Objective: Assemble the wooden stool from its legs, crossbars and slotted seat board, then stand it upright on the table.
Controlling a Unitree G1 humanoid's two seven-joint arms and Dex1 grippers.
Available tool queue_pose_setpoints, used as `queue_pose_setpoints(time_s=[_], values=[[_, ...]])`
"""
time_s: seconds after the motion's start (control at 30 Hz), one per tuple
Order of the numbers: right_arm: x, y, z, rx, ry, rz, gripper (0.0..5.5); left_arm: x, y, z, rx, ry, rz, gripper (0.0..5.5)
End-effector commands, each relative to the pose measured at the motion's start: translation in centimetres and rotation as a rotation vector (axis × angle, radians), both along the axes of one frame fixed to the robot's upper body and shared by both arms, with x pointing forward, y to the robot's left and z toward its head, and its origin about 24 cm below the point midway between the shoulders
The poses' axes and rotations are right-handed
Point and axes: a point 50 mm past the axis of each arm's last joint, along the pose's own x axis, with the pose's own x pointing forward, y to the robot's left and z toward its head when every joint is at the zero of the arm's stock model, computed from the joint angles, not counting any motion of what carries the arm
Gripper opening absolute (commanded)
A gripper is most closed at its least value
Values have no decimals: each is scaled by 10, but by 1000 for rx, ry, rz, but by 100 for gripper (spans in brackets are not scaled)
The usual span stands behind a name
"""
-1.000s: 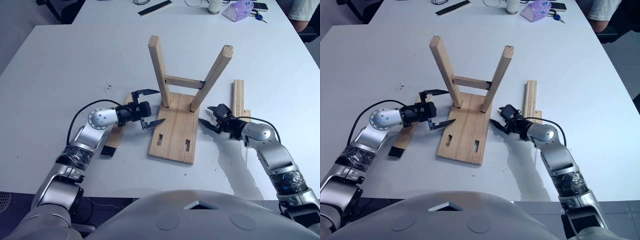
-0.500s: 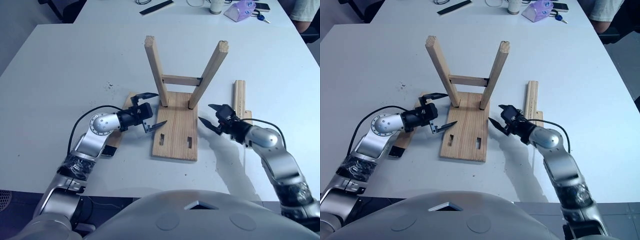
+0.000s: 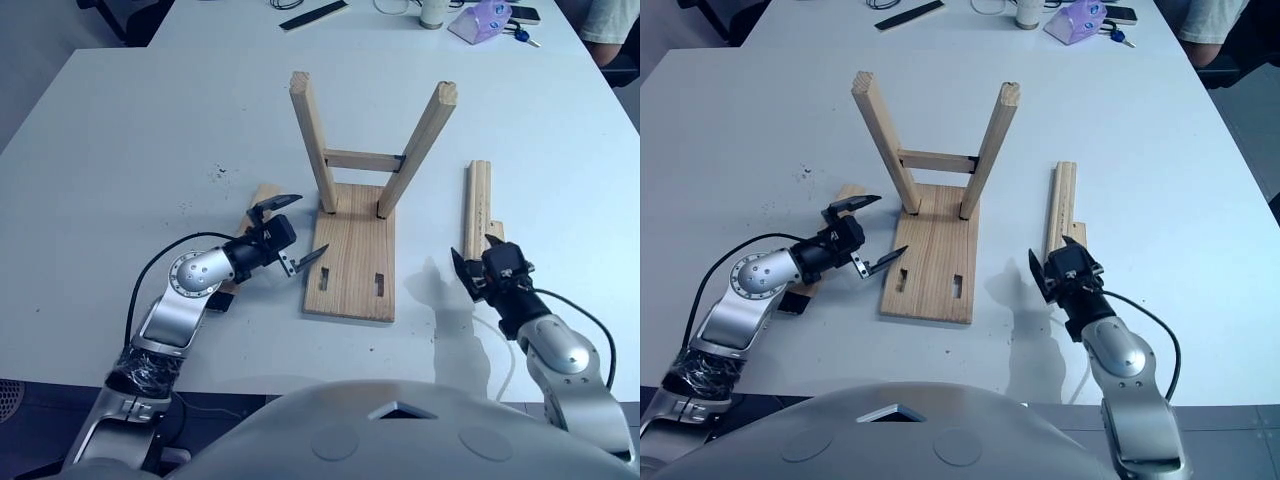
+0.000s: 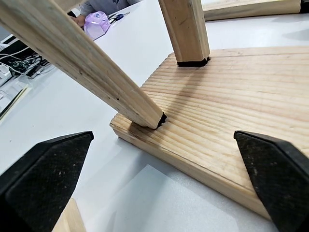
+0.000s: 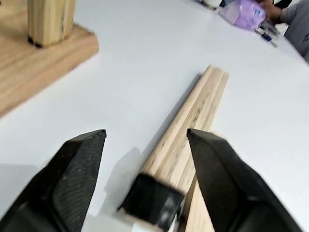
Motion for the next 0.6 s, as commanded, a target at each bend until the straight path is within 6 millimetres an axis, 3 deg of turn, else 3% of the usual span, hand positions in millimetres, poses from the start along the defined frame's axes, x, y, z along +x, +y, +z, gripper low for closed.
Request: queue_pose_setpoints(time_s=[0.03, 0.4, 0.6], values=[[-11, 10, -9, 9, 23, 2, 309, -3, 1, -1, 16, 6, 1, 540], [-19, 17, -35, 137, 121, -74, 309, -3, 0, -2, 33, 17, -33, 540], [-29, 32, -53, 178, 256, 48, 309, -4, -5, -1, 33, 23, -63, 540]])
